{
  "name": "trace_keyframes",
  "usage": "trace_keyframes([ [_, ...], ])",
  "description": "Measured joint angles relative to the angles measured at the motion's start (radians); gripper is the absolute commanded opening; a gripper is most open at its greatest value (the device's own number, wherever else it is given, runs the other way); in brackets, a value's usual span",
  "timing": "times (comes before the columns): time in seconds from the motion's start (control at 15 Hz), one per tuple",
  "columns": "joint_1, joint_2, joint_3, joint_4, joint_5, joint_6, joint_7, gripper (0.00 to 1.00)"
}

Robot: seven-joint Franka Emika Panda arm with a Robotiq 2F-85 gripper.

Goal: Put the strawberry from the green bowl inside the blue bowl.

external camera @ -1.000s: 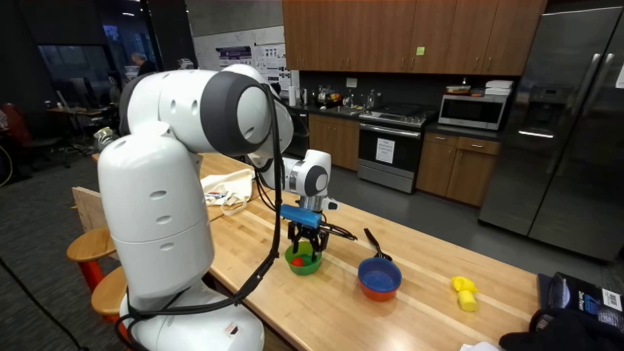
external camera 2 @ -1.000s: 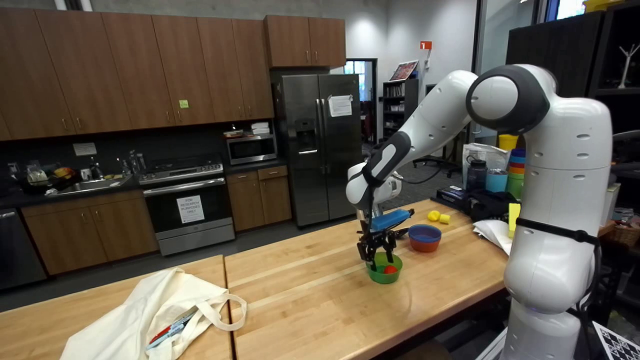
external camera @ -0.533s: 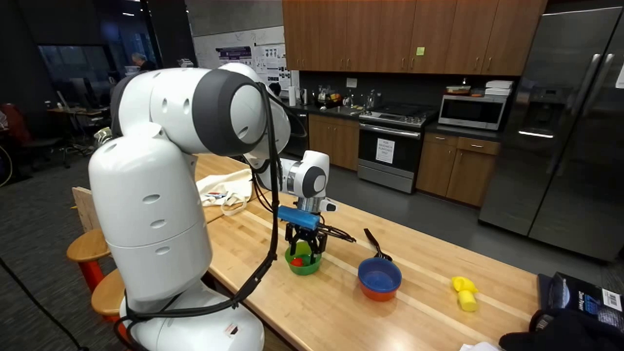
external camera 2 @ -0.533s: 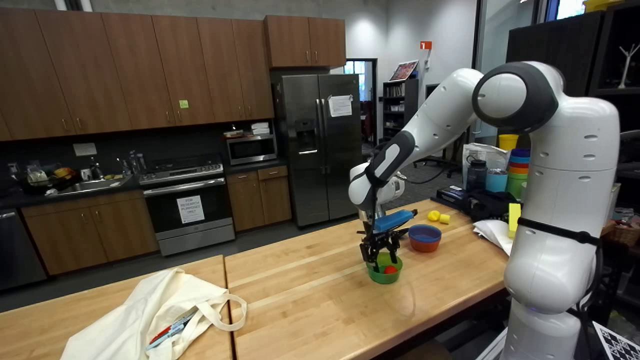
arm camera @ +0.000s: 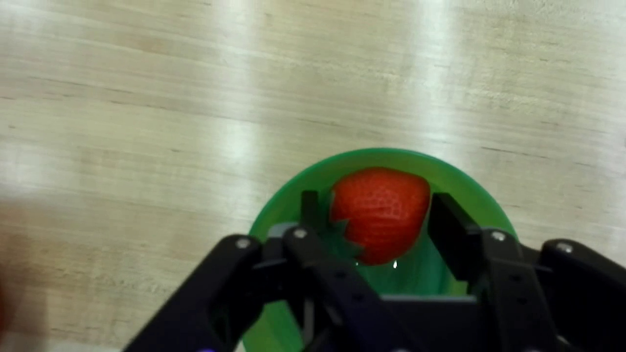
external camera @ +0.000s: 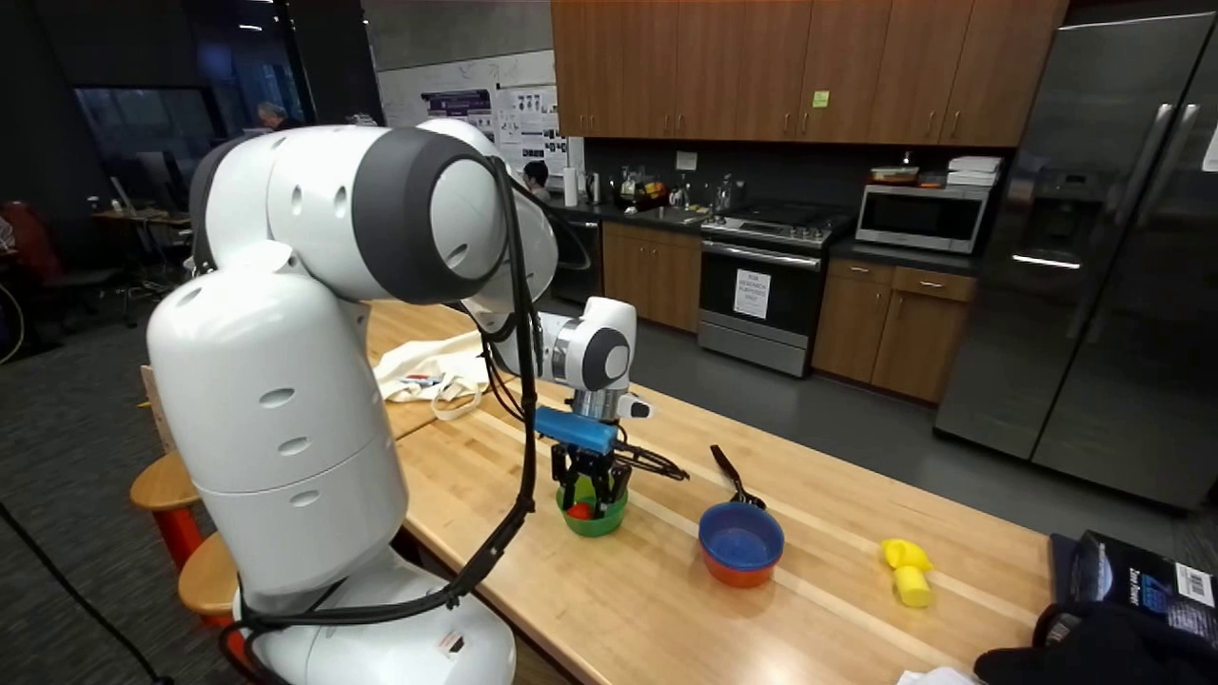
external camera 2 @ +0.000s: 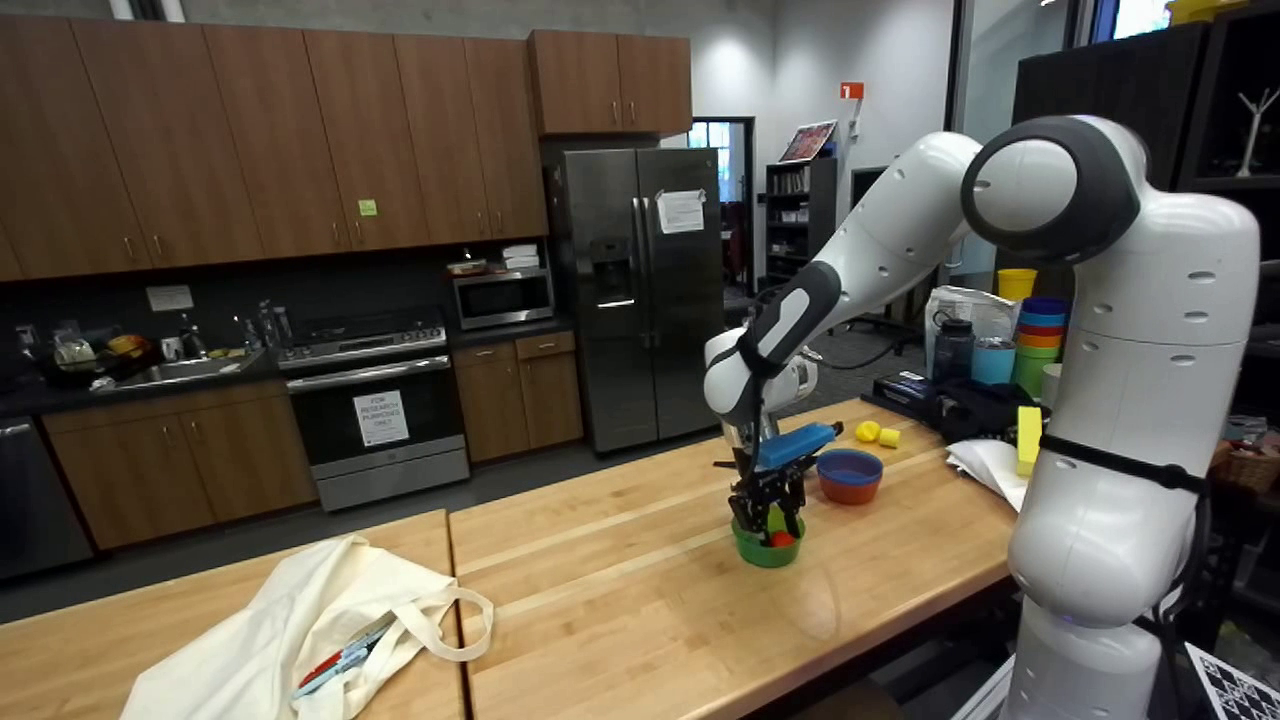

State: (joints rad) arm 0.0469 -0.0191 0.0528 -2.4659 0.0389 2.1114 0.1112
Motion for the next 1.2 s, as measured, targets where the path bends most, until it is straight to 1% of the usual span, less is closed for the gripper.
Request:
trace_keyframes([
  [0.07, 0.000, -0.001, 0.001, -0.003, 0.000, 0.000, 0.000, 0.35],
  [0.13, 0.000, -0.005, 0.001, -0.004, 0.000, 0.000, 0.000, 0.29],
  [0.2, 0.000, -0.008, 0.001, -0.006, 0.000, 0.000, 0.000, 0.27],
  [0.73, 0.000, -0.018, 0.002, -0.010, 0.000, -0.001, 0.000, 0.27],
  [1.2, 0.005, -0.099, 0.009, -0.006, 0.000, -0.020, -0.001, 0.27],
])
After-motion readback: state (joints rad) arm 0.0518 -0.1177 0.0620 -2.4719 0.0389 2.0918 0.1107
